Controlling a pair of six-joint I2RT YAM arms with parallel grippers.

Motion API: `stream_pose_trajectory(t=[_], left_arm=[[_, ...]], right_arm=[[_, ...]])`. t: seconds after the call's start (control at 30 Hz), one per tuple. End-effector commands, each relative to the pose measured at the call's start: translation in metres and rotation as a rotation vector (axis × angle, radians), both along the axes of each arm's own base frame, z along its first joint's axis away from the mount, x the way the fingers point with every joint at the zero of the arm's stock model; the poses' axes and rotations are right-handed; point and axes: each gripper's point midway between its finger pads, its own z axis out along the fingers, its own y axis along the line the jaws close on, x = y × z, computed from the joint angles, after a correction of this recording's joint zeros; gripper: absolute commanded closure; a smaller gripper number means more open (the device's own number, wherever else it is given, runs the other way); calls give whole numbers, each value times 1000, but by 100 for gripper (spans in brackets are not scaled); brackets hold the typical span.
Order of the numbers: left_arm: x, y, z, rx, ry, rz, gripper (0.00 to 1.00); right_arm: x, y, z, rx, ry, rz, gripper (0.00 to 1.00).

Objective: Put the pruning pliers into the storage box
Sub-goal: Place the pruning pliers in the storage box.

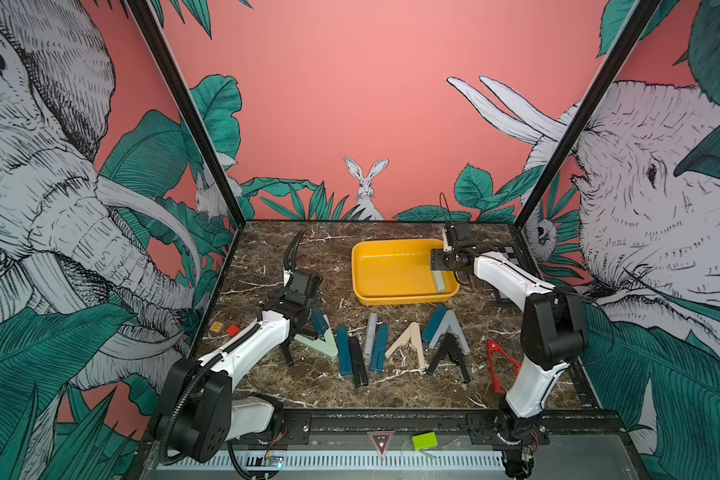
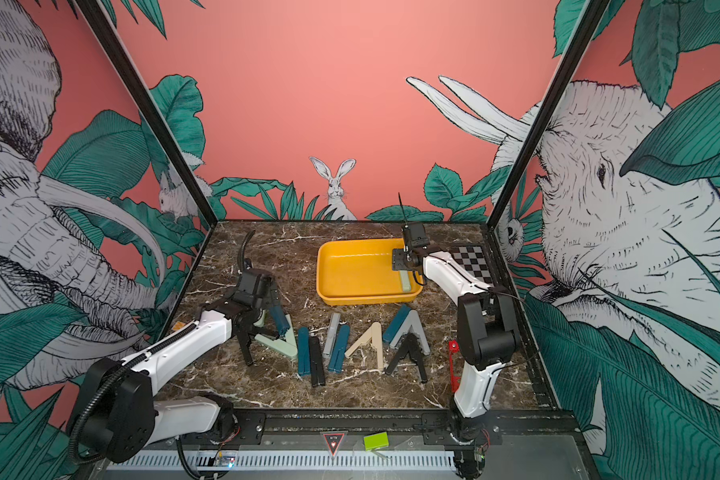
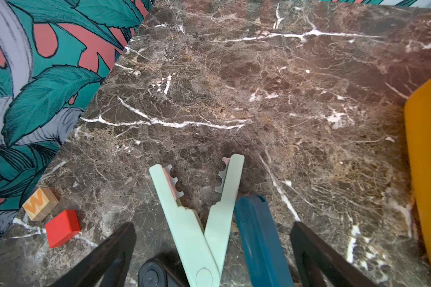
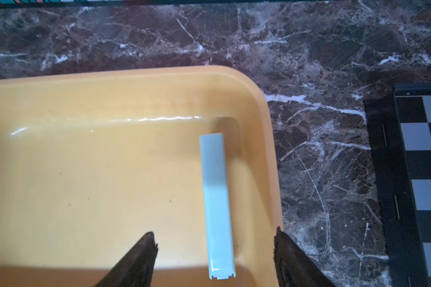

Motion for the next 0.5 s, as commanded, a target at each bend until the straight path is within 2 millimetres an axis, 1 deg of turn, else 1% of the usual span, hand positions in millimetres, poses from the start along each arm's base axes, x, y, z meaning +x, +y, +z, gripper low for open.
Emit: stream_pose_trajectory(t=[0.0,0.03,0.07,0.17,0.27,0.3,0.4,0.47], left_arm=[[2,0,10,-33,-40,32,1],[3,-2,10,-41,-42,21,1],[4,-4,10,-46,-42,15,1],[6,-6,9,-40,-22,7,1],[6,-6,9,-30,-14,7,1],[6,-6,9,-29,-19,9,1],[9,-7,10,-28,-37,1,1],[10,-8,10,-25,-38,-1,1]], right_arm=[[-1,5,16,43,-61,10,28],[-3,7,20,54,-76,22,27],[-8,7,17,55,-76,31,28],[-21,2,20,57,-100,33,28],[-40,-12,14,27,-64,-18,29],[-47,-17,18,19,-62,-37,29],[-72,-34,6,-13,-13,-99,30],[-84,-42,1,-25,-1,-131,30]])
